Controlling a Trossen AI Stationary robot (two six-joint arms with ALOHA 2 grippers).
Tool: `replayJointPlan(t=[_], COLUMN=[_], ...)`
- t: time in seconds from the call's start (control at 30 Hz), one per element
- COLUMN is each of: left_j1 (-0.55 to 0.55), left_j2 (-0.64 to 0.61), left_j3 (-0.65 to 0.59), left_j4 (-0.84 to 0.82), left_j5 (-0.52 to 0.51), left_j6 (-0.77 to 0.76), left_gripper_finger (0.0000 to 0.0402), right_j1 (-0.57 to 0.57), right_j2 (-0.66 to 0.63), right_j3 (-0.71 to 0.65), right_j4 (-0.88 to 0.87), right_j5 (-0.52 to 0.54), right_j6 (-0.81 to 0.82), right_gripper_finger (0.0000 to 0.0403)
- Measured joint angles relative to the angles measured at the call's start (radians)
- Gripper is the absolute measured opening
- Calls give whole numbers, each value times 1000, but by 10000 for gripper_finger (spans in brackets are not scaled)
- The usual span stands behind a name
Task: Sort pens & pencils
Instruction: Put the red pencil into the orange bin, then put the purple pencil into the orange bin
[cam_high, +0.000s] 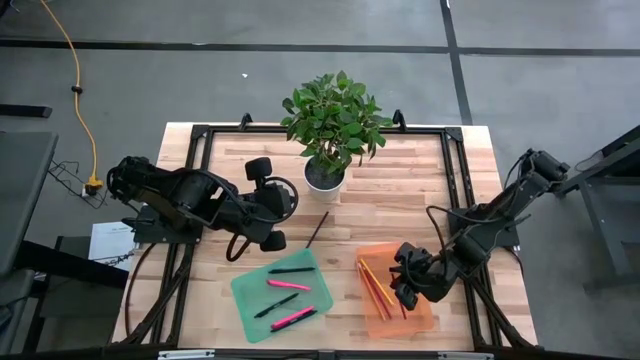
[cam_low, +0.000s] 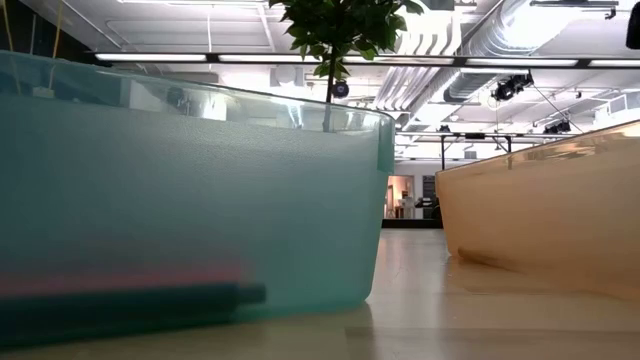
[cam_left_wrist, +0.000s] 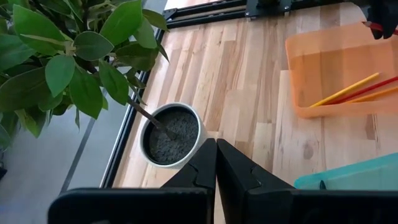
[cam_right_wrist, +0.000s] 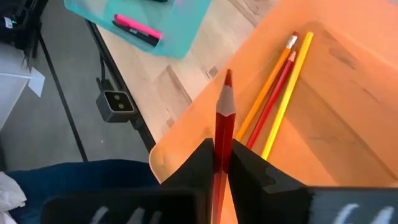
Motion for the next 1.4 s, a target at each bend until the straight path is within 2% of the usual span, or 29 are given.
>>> replayJointPlan(t=[0.37,0.57,0.7,0.87,1.03,1.2,1.4], left_j1=[0,0,0,0,1,0,1], left_j2=[0,-4,-43,-152,-284,-436,-619], left_j3=[0,0,-1,0,-6,-135,-484], left_j4=[1,-8,-65,-78,-104,-136,-93], left_j5=[5,30,26,-30,-42,-26,73], left_j6=[-4,5,-8,-35,-69,-173,-396], left_gripper_finger=[1,1,0,0,0,0,0], right_j1=[21,21,21,18,12,3,-7], right_j2=[0,0,0,-18,-111,-253,-401], right_j3=[0,0,0,0,1,2,2], right_j4=[0,1,19,34,49,57,51], right_j5=[-15,-14,47,116,309,524,630], right_j6=[31,33,26,-15,-73,-181,-315], right_gripper_finger=[119,143,145,145,145,144,144])
